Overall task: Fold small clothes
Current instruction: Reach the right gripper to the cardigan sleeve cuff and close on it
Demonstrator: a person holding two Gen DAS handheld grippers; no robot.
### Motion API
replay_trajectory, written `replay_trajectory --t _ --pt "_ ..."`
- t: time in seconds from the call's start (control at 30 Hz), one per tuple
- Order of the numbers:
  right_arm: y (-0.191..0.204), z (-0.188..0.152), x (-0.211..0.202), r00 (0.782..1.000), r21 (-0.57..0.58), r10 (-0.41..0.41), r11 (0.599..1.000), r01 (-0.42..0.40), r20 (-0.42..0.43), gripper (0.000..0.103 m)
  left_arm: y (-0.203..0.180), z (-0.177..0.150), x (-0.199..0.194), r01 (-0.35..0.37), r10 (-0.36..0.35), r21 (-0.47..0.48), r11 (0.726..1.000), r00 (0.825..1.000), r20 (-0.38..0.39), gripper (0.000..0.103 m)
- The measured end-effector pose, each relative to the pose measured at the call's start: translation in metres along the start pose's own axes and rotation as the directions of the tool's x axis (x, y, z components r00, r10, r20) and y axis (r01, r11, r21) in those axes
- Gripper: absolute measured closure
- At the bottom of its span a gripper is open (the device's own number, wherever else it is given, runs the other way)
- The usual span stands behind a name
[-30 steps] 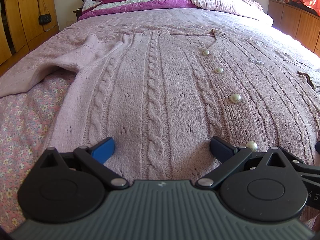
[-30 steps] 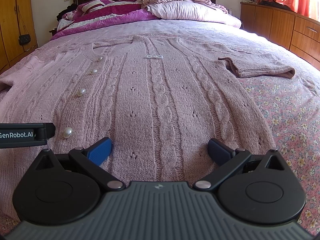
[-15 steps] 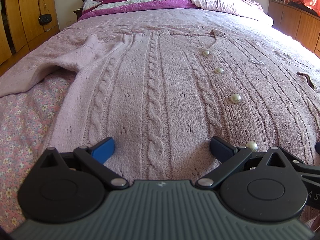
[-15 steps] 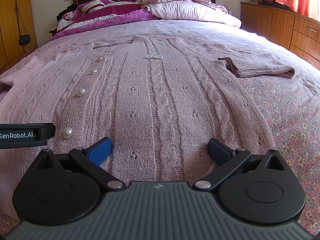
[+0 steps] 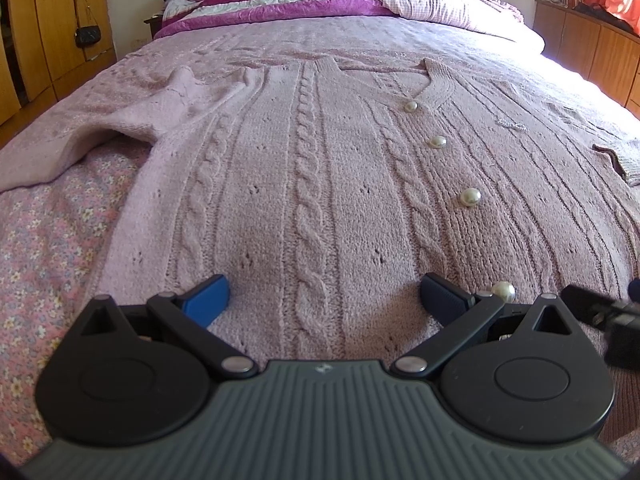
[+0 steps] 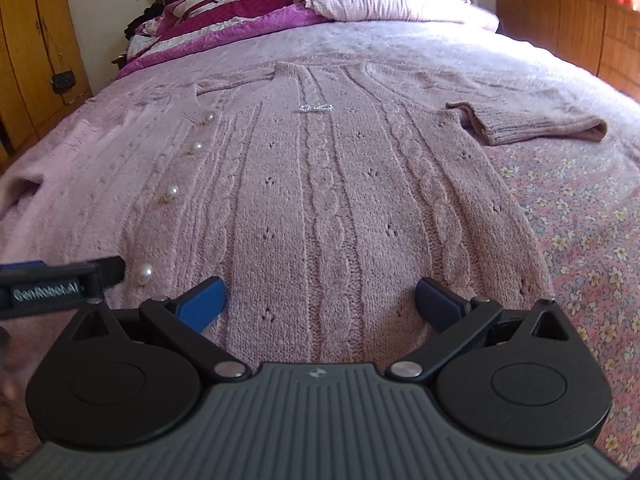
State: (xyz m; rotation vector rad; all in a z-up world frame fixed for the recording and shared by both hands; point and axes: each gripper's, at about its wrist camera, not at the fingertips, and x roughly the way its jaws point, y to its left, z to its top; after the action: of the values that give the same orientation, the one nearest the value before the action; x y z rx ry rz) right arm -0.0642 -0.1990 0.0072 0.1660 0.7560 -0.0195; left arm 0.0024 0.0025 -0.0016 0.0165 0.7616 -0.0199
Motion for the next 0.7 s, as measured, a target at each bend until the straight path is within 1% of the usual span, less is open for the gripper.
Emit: replay_trajectory --t 0.07,0.17,0.3,0.37,0.47,0.6,0.7 --pt "-0.011 0.010 -0.002 0.998 0.014 0.060 0.998 -0.060 -0.021 0.000 0.000 0.000 0.000 0.000 0.000 0.003 1.000 1.000 -0.001 0.000" --pt "-0.033 0.028 -0.006 0.992 0.034 0.123 0.992 -0.122 -0.008 0.000 -0.001 0.000 0.001 -0.003 0.003 0.002 1.000 1.000 -0.003 0.000" --pt "-0.067 0.059 -0.002 0.991 0.055 0.133 0.990 -0.132 -0.004 0.000 -0.003 -0.001 0.002 -0.015 0.015 0.002 1.000 1.000 -0.002 0.000" --pt "-0.083 0.073 0.003 0.995 0.054 0.101 0.993 -0.101 0.005 0.000 -0.003 -0.002 0.002 -0.015 0.015 0.003 1.000 1.000 0.003 0.000" --pt "-0.106 0.092 0.012 0.998 0.026 0.039 0.999 -0.041 0.044 0.000 -0.003 -0.002 0.001 -0.016 0.016 0.004 1.000 1.000 0.008 0.000" --pt "-0.131 0.112 0.032 0.997 0.021 0.002 1.000 -0.003 0.077 0.001 -0.005 -0.004 0.000 -0.024 0.024 0.009 1.000 1.000 0.013 0.000" --pt "-0.144 0.124 0.054 0.996 0.028 -0.028 0.999 0.026 0.089 0.007 -0.005 -0.004 -0.001 -0.024 0.023 0.010 1.000 1.000 0.017 0.000"
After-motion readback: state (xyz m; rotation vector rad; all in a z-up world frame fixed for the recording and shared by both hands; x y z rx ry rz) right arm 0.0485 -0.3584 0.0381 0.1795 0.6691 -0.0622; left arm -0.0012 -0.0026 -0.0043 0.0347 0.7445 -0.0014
